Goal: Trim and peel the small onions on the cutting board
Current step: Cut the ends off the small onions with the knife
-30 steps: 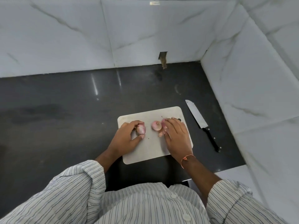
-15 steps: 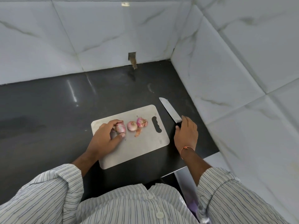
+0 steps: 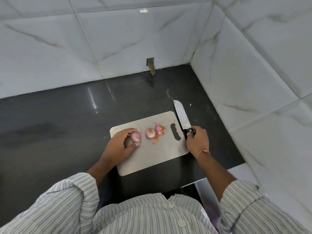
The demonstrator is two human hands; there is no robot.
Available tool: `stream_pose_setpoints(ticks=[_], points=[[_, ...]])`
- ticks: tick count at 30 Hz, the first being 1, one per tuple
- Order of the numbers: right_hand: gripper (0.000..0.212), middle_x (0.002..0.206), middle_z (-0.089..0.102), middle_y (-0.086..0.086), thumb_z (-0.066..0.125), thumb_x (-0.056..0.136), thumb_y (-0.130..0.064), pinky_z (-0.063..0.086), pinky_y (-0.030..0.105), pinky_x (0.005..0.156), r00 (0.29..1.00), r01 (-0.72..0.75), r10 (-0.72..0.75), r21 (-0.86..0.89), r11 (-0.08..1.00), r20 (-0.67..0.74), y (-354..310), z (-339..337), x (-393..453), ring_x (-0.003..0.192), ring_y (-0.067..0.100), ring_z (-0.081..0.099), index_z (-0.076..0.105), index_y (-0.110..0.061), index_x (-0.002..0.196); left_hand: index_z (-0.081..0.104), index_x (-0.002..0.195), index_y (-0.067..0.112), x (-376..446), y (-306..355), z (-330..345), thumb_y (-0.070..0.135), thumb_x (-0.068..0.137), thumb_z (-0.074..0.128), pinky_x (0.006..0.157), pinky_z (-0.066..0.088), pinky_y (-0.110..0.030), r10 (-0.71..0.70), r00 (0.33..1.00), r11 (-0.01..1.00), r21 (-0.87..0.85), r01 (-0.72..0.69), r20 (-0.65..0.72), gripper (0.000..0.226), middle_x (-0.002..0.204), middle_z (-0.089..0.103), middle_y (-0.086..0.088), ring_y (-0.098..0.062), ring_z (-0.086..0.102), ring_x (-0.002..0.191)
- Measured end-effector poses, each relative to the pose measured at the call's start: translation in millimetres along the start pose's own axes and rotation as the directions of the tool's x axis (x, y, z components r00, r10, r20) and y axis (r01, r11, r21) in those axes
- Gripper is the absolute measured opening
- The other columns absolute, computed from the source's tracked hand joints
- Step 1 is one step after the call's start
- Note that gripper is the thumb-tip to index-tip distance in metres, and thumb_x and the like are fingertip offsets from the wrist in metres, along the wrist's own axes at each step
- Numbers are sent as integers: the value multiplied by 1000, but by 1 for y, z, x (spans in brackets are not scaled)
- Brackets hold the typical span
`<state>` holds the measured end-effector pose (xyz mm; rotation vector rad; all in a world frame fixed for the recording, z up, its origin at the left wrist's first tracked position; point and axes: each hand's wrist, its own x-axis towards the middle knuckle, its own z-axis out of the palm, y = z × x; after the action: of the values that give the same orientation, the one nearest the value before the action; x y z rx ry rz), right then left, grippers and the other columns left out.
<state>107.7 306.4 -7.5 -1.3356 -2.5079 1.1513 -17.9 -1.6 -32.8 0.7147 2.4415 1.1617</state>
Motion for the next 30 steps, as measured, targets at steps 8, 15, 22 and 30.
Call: stream_pose_setpoints(ticks=[8, 15, 22, 30], points=[[27, 129, 56, -5, 64, 103, -16, 50, 30, 104, 970, 174, -197, 155, 972, 145, -54, 24, -68, 113, 12, 59, 55, -22, 128, 60, 143, 34, -7, -13, -10, 38, 93, 81, 103, 46, -24, -60, 997, 997, 40, 63, -55, 54, 135, 64, 20, -3, 59, 121], [24, 96, 72, -9, 55, 107, -26, 63, 46, 75, 907, 198, -229, 122, 972, 353, -56, 51, -110, 81, 18, 72, 41, -39, 122, 62, 145, 31, -6, -15, -7, 42, 94, 80, 104, 48, -26, -63, 995, 998, 19, 64, -80, 55, 133, 63, 22, -2, 57, 119], [24, 105, 69, -12, 52, 109, -28, 44, 11, 71, 884, 217, -214, 41, 975, 416, -57, 59, -134, 90, 3, 64, 52, -25, 133, 59, 151, 24, -4, -18, -3, 43, 99, 75, 113, 39, -29, 11, 996, 997, 76, -4, -93, 58, 143, 67, 9, -9, 55, 131], [10, 92, 66, -14, 49, 110, -29, 41, 11, 64, 875, 275, -230, -44, 961, 426, -57, 58, -145, 82, 3, 63, 58, -27, 114, 57, 155, 20, -5, -18, 3, 41, 103, 70, 115, 39, -31, -1, 991, 999, 38, 6, -132, 57, 143, 67, 6, -10, 54, 131]])
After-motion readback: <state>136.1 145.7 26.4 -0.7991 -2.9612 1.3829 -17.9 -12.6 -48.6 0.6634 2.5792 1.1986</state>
